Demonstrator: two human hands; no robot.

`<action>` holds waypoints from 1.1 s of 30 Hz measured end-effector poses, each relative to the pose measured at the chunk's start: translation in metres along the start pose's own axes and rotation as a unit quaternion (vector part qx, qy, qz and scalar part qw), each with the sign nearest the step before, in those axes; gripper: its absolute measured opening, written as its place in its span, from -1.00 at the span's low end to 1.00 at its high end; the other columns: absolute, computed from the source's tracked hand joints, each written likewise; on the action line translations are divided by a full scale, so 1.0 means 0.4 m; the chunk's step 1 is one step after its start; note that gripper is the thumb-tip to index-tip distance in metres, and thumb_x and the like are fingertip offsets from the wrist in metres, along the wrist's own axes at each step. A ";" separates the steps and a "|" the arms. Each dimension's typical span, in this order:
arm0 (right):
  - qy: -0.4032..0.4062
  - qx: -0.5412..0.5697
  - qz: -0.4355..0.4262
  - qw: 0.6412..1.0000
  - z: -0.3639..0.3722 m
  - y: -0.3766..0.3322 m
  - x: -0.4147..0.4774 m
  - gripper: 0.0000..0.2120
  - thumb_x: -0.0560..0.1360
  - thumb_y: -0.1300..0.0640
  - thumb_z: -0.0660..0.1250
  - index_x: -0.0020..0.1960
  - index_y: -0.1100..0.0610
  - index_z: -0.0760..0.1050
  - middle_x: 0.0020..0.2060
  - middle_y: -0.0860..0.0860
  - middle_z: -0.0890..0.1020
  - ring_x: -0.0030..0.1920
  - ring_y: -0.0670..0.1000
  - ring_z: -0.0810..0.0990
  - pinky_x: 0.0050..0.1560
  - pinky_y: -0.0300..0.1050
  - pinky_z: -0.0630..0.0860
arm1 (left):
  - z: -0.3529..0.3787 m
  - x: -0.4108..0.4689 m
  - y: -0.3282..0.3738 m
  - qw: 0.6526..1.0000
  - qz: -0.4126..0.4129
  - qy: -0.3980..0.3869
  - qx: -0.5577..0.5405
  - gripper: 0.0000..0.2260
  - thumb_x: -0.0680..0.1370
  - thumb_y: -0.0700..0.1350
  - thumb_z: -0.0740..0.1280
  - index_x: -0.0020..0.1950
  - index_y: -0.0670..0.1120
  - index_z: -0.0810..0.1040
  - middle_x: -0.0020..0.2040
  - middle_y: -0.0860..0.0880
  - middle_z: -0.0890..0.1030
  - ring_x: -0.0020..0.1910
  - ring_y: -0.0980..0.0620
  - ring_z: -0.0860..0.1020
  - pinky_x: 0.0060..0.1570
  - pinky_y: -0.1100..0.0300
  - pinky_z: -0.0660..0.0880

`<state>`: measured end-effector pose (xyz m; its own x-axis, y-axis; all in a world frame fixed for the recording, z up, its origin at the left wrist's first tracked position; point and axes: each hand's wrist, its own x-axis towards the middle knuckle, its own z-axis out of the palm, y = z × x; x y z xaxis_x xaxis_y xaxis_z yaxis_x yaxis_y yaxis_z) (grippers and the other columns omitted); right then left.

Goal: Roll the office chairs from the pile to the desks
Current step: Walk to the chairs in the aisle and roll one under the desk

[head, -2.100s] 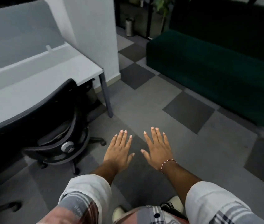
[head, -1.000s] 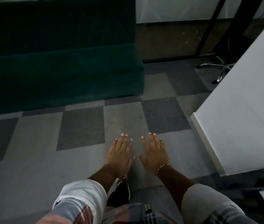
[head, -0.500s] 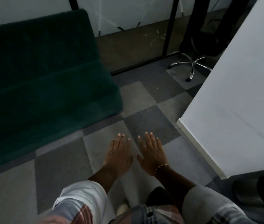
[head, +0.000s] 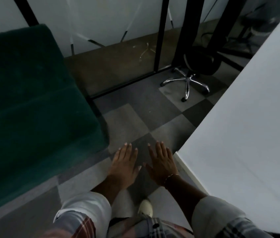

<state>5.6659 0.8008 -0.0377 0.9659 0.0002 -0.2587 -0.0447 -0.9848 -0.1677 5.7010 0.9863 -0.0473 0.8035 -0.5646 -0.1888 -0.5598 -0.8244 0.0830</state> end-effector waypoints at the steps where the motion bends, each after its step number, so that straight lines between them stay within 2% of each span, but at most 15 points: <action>1: -0.001 0.004 0.004 1.000 -0.029 0.032 0.049 -0.25 0.59 -0.33 0.00 0.59 -0.06 -0.29 0.58 0.14 -0.24 0.53 0.15 -0.34 0.46 0.10 -0.33 | -0.024 0.062 0.003 1.000 0.000 -0.004 -0.014 -0.31 0.60 0.24 -0.06 0.57 -0.18 0.27 0.55 -0.29 0.27 0.56 -0.26 0.19 0.49 -0.14 0.08; 3: -0.002 0.014 0.010 1.000 -0.073 0.072 0.114 -0.24 0.59 -0.32 0.02 0.60 -0.05 -0.27 0.58 0.14 -0.24 0.56 0.17 -0.30 0.50 0.12 -0.28 | -0.057 0.144 0.008 1.000 0.004 -0.006 -0.015 -0.28 0.59 0.27 -0.15 0.62 -0.15 0.13 0.61 -0.25 0.12 0.61 -0.23 0.04 0.53 -0.09 -0.07; 5: 0.006 0.030 0.021 0.999 -0.102 0.111 0.188 -0.24 0.59 -0.33 0.03 0.61 -0.04 -0.24 0.58 0.13 -0.23 0.56 0.17 -0.28 0.50 0.12 -0.27 | -0.089 0.234 0.007 1.000 0.010 -0.011 -0.004 -0.24 0.56 0.29 -0.23 0.64 -0.12 0.01 0.63 -0.23 0.00 0.62 -0.20 -0.07 0.55 -0.08 -0.14; 7: 0.005 0.029 0.024 0.999 -0.122 0.146 0.254 -0.25 0.60 -0.32 0.02 0.61 -0.04 -0.22 0.58 0.14 -0.22 0.56 0.17 -0.28 0.50 0.12 -0.26 | -0.109 0.323 -0.001 1.000 0.007 -0.030 -0.001 -0.26 0.57 0.30 -0.23 0.65 -0.10 -0.10 0.64 -0.21 -0.09 0.62 -0.19 -0.15 0.58 -0.11 -0.13; 9: 0.008 0.024 0.030 0.999 -0.135 0.182 0.316 -0.26 0.60 -0.30 0.03 0.61 -0.04 -0.22 0.58 0.15 -0.22 0.56 0.17 -0.28 0.51 0.12 -0.26 | -0.111 0.416 -0.014 0.999 0.009 -0.036 -0.008 -0.27 0.59 0.31 -0.21 0.65 -0.09 -0.12 0.64 -0.21 -0.11 0.62 -0.18 -0.17 0.58 -0.13 -0.08; 13: 0.010 0.024 0.060 0.998 -0.162 0.258 0.478 -0.26 0.60 -0.28 0.05 0.60 -0.04 -0.25 0.58 0.15 -0.23 0.57 0.18 -0.27 0.50 0.12 -0.26 | -0.117 0.638 -0.049 0.998 0.054 -0.026 -0.022 -0.19 0.49 0.31 -0.32 0.65 -0.09 -0.07 0.64 -0.21 -0.07 0.62 -0.18 -0.13 0.58 -0.11 -0.09; 17: 0.007 0.025 0.109 0.994 -0.209 0.339 0.659 -0.24 0.59 -0.33 0.03 0.59 -0.07 -0.28 0.58 0.14 -0.22 0.57 0.18 -0.26 0.54 0.18 -0.20 | -0.161 0.871 -0.098 0.994 0.103 -0.026 -0.009 -0.24 0.55 0.30 -0.22 0.64 -0.10 0.02 0.63 -0.24 0.02 0.61 -0.22 -0.04 0.56 -0.14 0.00; 21: 0.023 0.048 0.150 0.987 -0.297 0.404 0.807 -0.25 0.60 -0.30 0.05 0.58 -0.09 -0.28 0.58 0.12 -0.23 0.56 0.16 -0.28 0.53 0.19 -0.20 | -0.223 1.088 -0.153 0.989 0.149 -0.008 0.022 -0.32 0.58 0.26 0.00 0.56 -0.15 0.30 0.54 -0.29 0.29 0.53 -0.29 0.25 0.44 -0.19 0.22; 23: 0.039 0.057 0.174 0.982 -0.329 0.428 0.859 -0.25 0.60 -0.28 0.07 0.58 -0.09 -0.27 0.58 0.12 -0.22 0.56 0.16 -0.27 0.53 0.18 -0.20 | -0.245 1.173 -0.169 0.986 0.168 -0.010 0.018 -0.35 0.59 0.22 0.05 0.52 -0.18 0.37 0.50 -0.31 0.35 0.50 -0.31 0.30 0.41 -0.24 0.28; 25: 0.050 0.060 0.195 0.978 -0.357 0.463 0.906 -0.26 0.60 -0.28 0.07 0.59 -0.08 -0.26 0.58 0.13 -0.20 0.57 0.17 -0.25 0.52 0.18 -0.20 | -0.267 1.261 -0.169 0.983 0.181 -0.021 0.016 -0.37 0.58 0.20 0.07 0.50 -0.20 0.39 0.47 -0.33 0.38 0.48 -0.33 0.32 0.39 -0.26 0.34; 30: 0.062 0.056 0.232 0.969 -0.395 0.579 1.006 -0.27 0.60 -0.28 0.04 0.60 -0.04 -0.19 0.59 0.15 -0.14 0.58 0.19 -0.21 0.54 0.19 -0.13 | -0.296 1.448 -0.108 0.973 0.225 -0.037 0.035 -0.32 0.51 0.22 0.09 0.52 -0.16 0.29 0.48 -0.31 0.38 0.47 -0.30 0.34 0.36 -0.23 0.39; 33: 0.071 0.058 0.252 0.963 -0.412 0.680 1.074 -0.28 0.60 -0.28 0.06 0.61 -0.02 -0.15 0.59 0.15 -0.11 0.58 0.20 -0.18 0.51 0.14 -0.18 | -0.293 1.577 -0.045 0.966 0.252 -0.025 0.047 -0.33 0.56 0.23 0.05 0.53 -0.17 0.32 0.50 -0.30 0.36 0.50 -0.28 0.31 0.42 -0.20 0.32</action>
<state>6.1108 0.5045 -0.0376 0.8389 -0.5049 -0.2032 -0.5374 -0.8276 -0.1623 6.2417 0.6404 -0.0531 0.4150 -0.8887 -0.1950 -0.8949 -0.4373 0.0886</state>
